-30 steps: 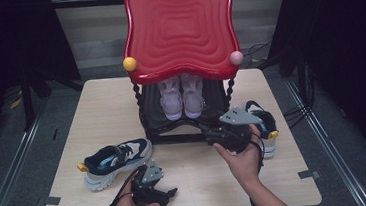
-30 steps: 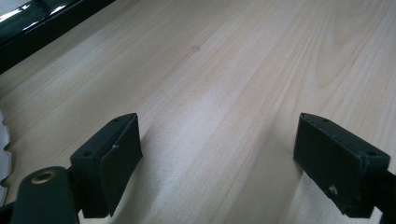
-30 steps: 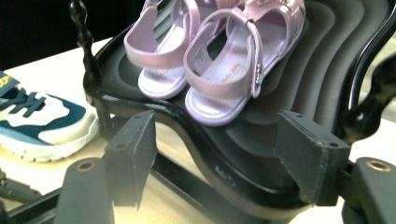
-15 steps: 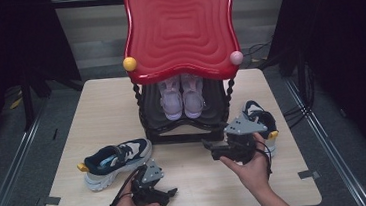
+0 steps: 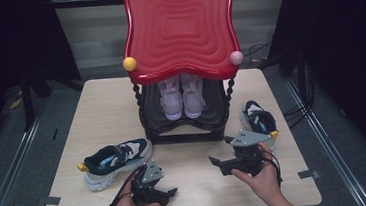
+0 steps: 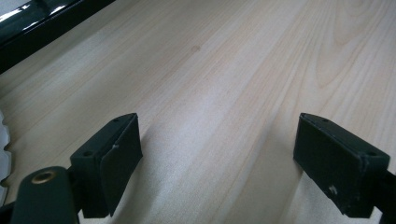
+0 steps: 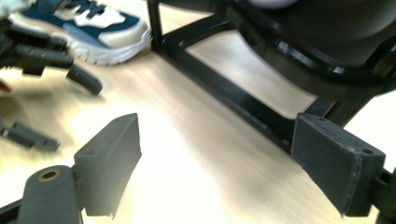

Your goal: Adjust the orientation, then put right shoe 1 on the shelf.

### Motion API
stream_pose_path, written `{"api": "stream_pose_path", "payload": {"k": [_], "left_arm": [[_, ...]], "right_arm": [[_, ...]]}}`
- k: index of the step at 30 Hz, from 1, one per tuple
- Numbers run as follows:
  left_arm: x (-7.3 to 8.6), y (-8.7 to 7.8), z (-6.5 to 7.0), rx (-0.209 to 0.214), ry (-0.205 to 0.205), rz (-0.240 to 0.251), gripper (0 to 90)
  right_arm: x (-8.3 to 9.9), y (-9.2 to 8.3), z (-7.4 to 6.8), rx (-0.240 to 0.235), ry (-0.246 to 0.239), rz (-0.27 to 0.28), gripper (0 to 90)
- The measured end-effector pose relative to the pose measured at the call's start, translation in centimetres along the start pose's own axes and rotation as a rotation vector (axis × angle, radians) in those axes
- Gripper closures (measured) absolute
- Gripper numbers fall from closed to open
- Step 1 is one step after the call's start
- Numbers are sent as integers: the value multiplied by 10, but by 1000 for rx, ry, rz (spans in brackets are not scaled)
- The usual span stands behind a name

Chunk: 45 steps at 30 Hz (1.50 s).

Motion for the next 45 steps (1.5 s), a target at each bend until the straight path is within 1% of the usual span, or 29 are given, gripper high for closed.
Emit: {"api": "stream_pose_path", "payload": {"k": [4, 8, 9, 13, 15, 19, 22, 27, 29, 32, 35, 36, 38, 42, 45], "left_arm": [[0, 0, 0, 0, 2, -1, 145], [0, 0, 0, 0, 1, -1, 145], [0, 0, 0, 0, -1, 0, 145], [0, 0, 0, 0, -3, 2, 145], [0, 0, 0, 0, -3, 4, 145], [0, 0, 0, 0, -4, 4, 145], [0, 0, 0, 0, 1, -1, 145], [0, 0, 0, 0, 0, 0, 145], [0, 0, 0, 0, 0, 0, 145], [0, 0, 0, 0, 1, 0, 144], [0, 0, 0, 0, 1, -1, 144], [0, 0, 0, 1, 1, 0, 143], [0, 0, 0, 1, 1, -1, 142], [0, 0, 0, 2, 2, 0, 141], [0, 0, 0, 2, -2, 3, 141]], "right_arm": [[13, -1, 0, -24, 17, -25, 142], [26, -3, -1, -46, -5, -53, 138], [29, -3, 0, -56, -1, -57, 138], [43, -4, 1, -79, -13, -95, 138], [50, -3, 1, -81, -23, -118, 138], [61, -3, 2, -90, -12, -148, 138], [65, -3, 3, -95, -15, -158, 138], [70, -3, 4, -98, -36, -177, 138], [74, -3, 5, -98, -35, -184, 138], [78, -3, 6, -92, -54, -198, 138], [81, -3, 6, -96, -38, -205, 138], [82, -3, 6, -91, -50, -202, 139], [82, -3, 6, -90, -55, -198, 138], [84, -3, 8, -112, -73, -183, 128], [85, -3, 10, -130, -82, -181, 126]]}}
Point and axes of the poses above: each handheld gripper's, and its own axes: y roughly forward along the jaws, x roughly out of its underside, z roughly to its right, the point moved 1 cm from there along y, roughly forward along the jaws, and after that the axes turned 1 degree about -y, right-handed, at the moved point
